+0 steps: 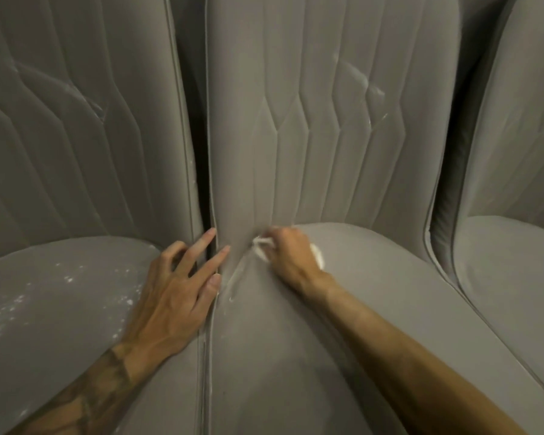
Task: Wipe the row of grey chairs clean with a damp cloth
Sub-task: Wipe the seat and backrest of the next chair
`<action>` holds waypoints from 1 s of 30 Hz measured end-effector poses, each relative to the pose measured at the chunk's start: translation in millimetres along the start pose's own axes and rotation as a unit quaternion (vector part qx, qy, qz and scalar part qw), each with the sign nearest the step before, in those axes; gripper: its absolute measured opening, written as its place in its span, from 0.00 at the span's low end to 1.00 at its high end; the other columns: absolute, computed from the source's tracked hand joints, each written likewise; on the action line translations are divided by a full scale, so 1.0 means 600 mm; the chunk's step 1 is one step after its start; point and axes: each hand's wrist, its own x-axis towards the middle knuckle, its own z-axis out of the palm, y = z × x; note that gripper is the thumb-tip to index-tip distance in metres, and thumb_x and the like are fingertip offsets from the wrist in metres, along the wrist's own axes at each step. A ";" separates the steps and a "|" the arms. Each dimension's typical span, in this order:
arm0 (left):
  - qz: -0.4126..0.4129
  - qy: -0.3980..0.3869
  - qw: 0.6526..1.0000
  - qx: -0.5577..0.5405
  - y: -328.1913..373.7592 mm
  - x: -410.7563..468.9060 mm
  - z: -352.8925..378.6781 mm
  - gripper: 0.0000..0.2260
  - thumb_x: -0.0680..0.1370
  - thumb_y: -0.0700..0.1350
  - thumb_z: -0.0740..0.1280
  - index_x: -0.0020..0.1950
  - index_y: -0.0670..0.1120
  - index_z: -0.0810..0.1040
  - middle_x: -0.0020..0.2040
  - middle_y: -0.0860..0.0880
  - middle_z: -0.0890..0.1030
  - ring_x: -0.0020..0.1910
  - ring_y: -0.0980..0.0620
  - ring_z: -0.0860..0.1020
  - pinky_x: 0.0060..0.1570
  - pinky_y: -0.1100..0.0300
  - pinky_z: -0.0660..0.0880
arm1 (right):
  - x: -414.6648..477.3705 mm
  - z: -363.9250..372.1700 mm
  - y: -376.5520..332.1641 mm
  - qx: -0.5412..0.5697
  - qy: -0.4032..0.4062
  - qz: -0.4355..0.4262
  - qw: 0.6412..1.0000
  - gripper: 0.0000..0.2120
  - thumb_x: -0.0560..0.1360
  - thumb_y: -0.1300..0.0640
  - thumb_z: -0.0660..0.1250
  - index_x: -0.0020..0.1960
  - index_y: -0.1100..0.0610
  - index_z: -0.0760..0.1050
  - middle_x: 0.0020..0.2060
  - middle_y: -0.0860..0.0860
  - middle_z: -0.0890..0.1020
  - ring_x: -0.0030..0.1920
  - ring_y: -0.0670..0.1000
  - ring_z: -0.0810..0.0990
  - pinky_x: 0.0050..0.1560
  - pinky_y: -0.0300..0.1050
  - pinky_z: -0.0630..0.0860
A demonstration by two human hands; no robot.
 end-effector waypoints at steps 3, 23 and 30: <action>0.002 -0.005 1.000 0.000 0.004 0.000 -0.005 0.23 0.85 0.53 0.53 0.77 0.51 0.74 0.82 0.50 0.64 0.64 0.40 0.69 0.66 0.42 0.71 | 0.003 -0.025 0.014 0.011 -0.010 -0.060 0.998 0.10 0.79 0.50 0.67 0.54 0.53 0.83 0.52 0.56 0.85 0.57 0.60 0.81 0.52 0.48 0.73; 0.020 0.018 0.999 -0.023 -0.007 -0.002 0.002 0.21 0.87 0.51 0.51 0.78 0.52 0.73 0.83 0.53 0.62 0.64 0.42 0.69 0.68 0.44 0.69 | -0.090 0.009 -0.080 -0.011 0.033 -0.090 0.995 0.10 0.80 0.48 0.65 0.51 0.53 0.80 0.49 0.53 0.84 0.52 0.57 0.80 0.50 0.48 0.72; 0.014 -0.017 0.999 -0.023 -0.006 -0.001 -0.013 0.22 0.87 0.52 0.51 0.77 0.51 0.74 0.82 0.53 0.63 0.65 0.42 0.67 0.68 0.42 0.70 | -0.234 -0.012 -0.109 0.084 -0.163 -0.333 0.925 0.07 0.83 0.49 0.62 0.57 0.48 0.77 0.52 0.44 0.80 0.53 0.46 0.78 0.55 0.38 0.73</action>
